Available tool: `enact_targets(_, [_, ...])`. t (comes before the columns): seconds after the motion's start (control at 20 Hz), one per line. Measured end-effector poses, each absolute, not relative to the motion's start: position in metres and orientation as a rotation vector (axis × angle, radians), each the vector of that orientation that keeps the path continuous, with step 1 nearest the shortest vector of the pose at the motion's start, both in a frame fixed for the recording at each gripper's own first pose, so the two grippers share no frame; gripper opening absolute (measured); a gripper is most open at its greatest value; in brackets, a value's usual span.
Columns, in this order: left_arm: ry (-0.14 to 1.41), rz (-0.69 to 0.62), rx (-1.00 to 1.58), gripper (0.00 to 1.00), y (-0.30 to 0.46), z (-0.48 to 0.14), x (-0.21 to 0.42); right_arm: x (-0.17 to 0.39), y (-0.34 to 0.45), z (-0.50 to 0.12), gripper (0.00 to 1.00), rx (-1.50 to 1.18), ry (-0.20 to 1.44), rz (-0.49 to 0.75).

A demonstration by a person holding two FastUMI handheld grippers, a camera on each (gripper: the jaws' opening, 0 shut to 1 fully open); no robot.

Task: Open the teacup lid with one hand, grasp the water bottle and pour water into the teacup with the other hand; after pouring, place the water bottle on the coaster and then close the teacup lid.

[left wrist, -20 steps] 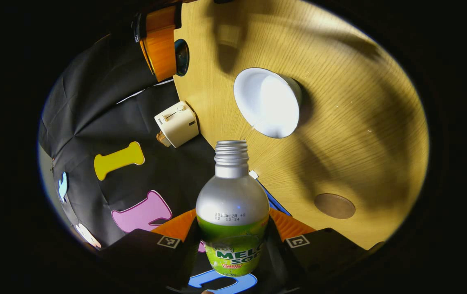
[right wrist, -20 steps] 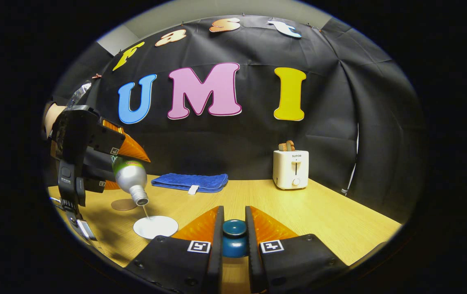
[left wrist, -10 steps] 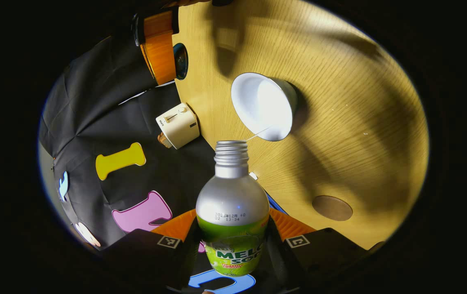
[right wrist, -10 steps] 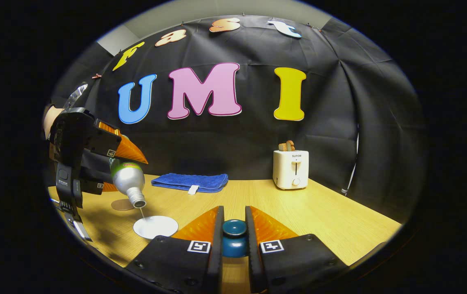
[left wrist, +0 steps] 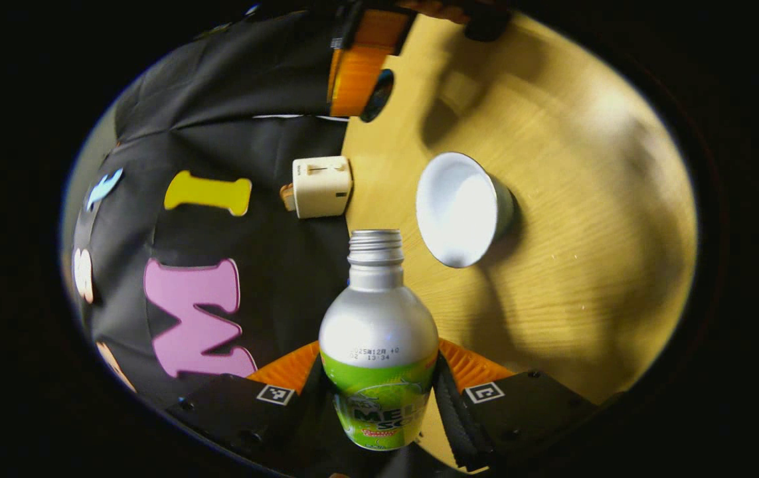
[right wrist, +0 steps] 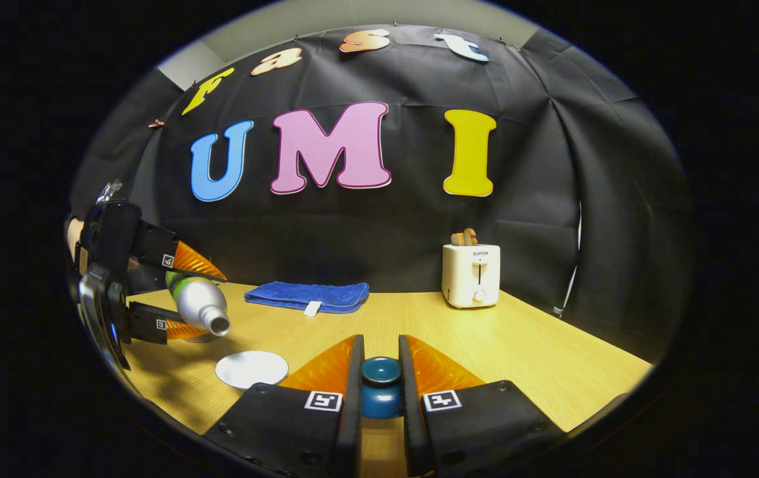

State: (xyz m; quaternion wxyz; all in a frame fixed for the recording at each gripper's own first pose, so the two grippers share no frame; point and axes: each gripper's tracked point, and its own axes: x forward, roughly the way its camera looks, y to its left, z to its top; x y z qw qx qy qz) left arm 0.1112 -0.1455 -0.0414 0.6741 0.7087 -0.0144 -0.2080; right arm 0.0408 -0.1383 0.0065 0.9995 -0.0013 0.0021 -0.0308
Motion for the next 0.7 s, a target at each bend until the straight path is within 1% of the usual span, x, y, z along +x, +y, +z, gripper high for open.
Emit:
enact_targets(0.15, [-0.033,-0.440,1.331,0.78,-0.149,-0.038,0.107,0.041,-0.138,0.006,0.30,-0.003,0.004,-0.061])
enact_targets(0.25, [-0.054,-0.369,1.162,0.78,-0.139,-0.022,0.108,0.041,-0.139,0.006,0.30,-0.002,0.005,-0.062])
enact_targets(0.4, [-0.068,-0.306,0.891,0.78,-0.123,-0.004,0.107,0.040,-0.142,0.007,0.30,-0.003,0.004,-0.078])
enact_targets(0.6, [-0.050,-0.273,0.417,0.78,-0.102,0.010,0.112,0.040,-0.142,0.007,0.30,-0.003,0.004,-0.078])
enact_targets(0.7, [-0.051,-0.247,0.233,0.78,-0.087,0.013,0.118,0.040,-0.142,0.007,0.30,-0.003,0.004,-0.078])
